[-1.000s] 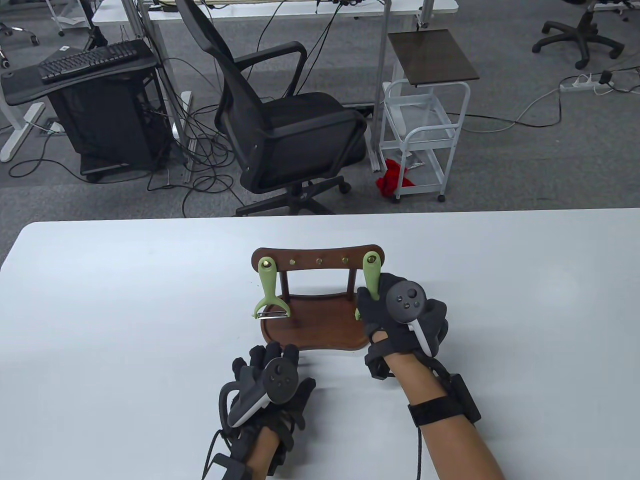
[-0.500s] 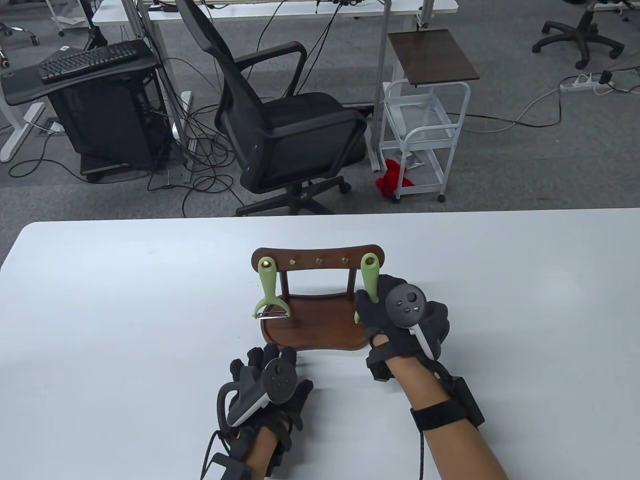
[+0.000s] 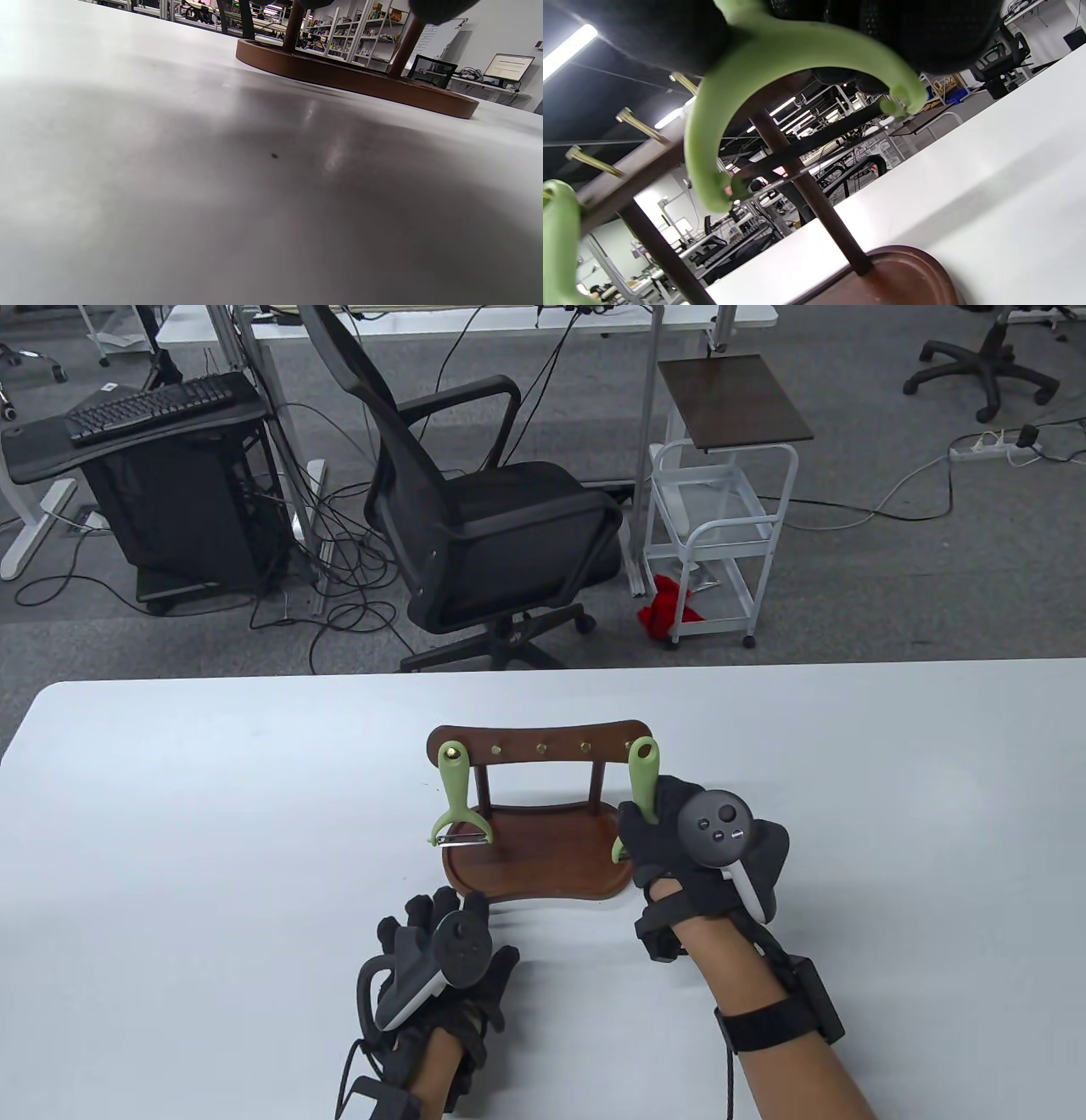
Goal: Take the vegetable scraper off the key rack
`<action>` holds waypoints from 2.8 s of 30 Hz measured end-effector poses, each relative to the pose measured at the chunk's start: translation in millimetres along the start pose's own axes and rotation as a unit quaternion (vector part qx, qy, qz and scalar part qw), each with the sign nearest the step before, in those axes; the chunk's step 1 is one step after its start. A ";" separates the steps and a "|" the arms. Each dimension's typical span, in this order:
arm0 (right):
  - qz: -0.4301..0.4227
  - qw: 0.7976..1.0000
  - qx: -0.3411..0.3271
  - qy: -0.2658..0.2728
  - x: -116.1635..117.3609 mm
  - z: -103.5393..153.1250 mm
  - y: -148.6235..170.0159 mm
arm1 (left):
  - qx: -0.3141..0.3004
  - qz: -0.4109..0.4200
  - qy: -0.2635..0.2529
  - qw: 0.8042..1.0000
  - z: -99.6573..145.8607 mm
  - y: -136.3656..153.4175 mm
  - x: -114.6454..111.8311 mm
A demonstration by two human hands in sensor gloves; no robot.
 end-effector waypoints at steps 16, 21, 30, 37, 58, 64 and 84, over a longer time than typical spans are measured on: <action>0.020 0.997 -0.024 -0.065 -25.0 52.4 -55.5 | -0.001 -0.003 -0.015 1.000 3.1 4.0 6.2; 0.063 0.992 -0.007 -0.110 -1.4 66.4 -56.6 | -0.006 -0.007 -0.019 1.000 4.6 2.2 6.8; 0.153 0.972 0.031 -0.175 44.7 69.5 -30.8 | -0.007 -0.005 -0.026 1.000 8.4 4.5 8.2; 0.217 0.958 0.025 -0.184 85.0 76.5 -17.3 | -0.006 0.000 -0.022 1.000 8.7 5.8 8.0; 0.280 0.931 0.057 -0.228 122.6 87.6 2.0 | -0.001 0.001 -0.012 1.000 9.1 9.0 7.0; 0.307 0.923 0.057 -0.225 125.4 88.3 4.2 | -0.002 0.000 -0.011 1.000 9.1 8.6 6.5; 0.298 0.917 0.065 -0.256 122.0 82.4 5.2 | -0.003 0.004 -0.013 1.000 9.1 7.9 7.1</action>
Point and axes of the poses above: the tracker on the back of each hand, its own y axis roughly to the little-finger side, its own z axis roughly from the fingertips to the wrist, x = y × z, the point moved 1 cm from there along -z, roughly from the wrist to the fingertips, and after that the axes turned 10 degrees about -z, right-handed, at the moved point
